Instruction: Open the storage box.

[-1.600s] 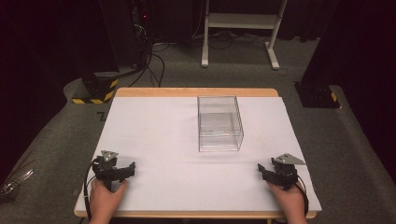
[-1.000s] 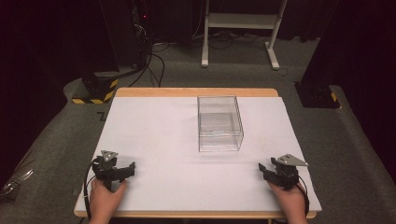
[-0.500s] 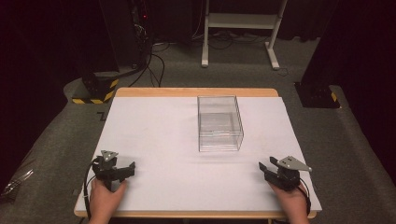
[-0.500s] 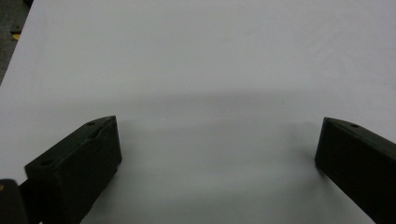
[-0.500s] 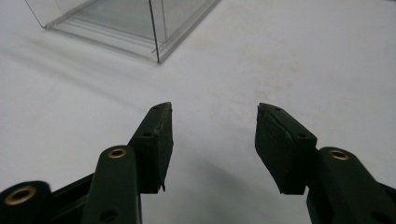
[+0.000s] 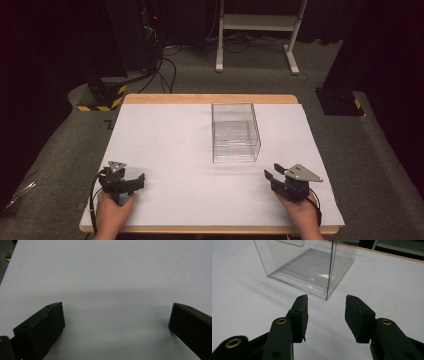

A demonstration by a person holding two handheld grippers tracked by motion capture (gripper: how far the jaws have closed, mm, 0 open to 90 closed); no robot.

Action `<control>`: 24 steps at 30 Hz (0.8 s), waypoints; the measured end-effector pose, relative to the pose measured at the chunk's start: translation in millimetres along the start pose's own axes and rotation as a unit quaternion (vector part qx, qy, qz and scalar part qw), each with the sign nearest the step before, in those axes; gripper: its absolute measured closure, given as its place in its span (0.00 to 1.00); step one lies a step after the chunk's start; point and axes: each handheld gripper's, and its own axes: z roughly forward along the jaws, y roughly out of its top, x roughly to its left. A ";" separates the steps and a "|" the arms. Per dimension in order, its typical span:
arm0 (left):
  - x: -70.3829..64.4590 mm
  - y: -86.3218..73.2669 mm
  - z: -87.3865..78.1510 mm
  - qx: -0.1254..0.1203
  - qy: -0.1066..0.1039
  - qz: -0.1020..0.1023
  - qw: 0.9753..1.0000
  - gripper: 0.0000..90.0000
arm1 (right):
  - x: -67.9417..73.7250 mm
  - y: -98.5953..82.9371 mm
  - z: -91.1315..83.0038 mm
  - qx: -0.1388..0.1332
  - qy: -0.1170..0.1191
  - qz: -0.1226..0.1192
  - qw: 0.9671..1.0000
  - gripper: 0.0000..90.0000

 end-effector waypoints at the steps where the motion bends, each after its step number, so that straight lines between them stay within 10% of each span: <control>1: 0.0 0.0 0.0 0.000 0.000 0.000 1.000 0.01 | 1.7 1.5 1.1 0.001 0.000 -0.002 1.000 0.60; 24: 0.0 0.0 0.0 0.000 0.000 0.000 1.000 0.01 | 12.2 41.8 44.9 -0.013 0.065 0.009 0.998 0.64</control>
